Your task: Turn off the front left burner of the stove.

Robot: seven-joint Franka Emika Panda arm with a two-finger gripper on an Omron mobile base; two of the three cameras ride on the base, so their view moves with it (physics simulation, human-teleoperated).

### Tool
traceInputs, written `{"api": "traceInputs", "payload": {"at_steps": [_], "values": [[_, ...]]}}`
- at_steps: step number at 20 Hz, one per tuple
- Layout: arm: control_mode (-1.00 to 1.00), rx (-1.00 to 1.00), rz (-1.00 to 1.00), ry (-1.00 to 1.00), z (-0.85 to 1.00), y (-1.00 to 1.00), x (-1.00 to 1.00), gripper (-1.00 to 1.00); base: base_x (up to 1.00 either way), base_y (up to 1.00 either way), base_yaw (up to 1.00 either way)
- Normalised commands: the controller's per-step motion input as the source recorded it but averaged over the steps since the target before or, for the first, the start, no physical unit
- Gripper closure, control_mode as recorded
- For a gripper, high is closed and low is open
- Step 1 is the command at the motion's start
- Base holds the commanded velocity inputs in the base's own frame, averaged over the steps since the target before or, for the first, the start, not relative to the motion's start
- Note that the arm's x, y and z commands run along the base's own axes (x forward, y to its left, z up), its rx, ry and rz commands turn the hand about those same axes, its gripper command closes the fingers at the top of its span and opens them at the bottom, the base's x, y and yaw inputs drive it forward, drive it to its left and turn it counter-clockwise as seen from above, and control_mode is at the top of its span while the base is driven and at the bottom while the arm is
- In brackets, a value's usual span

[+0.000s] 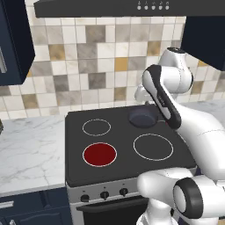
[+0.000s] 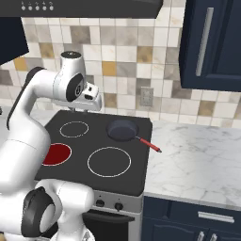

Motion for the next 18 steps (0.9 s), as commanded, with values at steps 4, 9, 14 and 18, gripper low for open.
{"api": "traceInputs", "payload": {"at_steps": [4,9,14,18], "values": [[-1.00,-0.02,0.00,0.01,-0.07,0.00,-0.19,-1.00,0.00,0.00,0.00],[-1.00,-0.21,0.08,0.01,-0.48,0.29,-0.58,-1.00,0.00,0.00,0.00],[-1.00,-0.29,0.18,-0.01,-0.34,0.56,-0.85,-1.00,0.00,0.00,0.00],[-1.00,-0.29,0.22,-0.01,-0.17,0.53,-0.72,-1.00,0.00,0.00,0.00]]}}
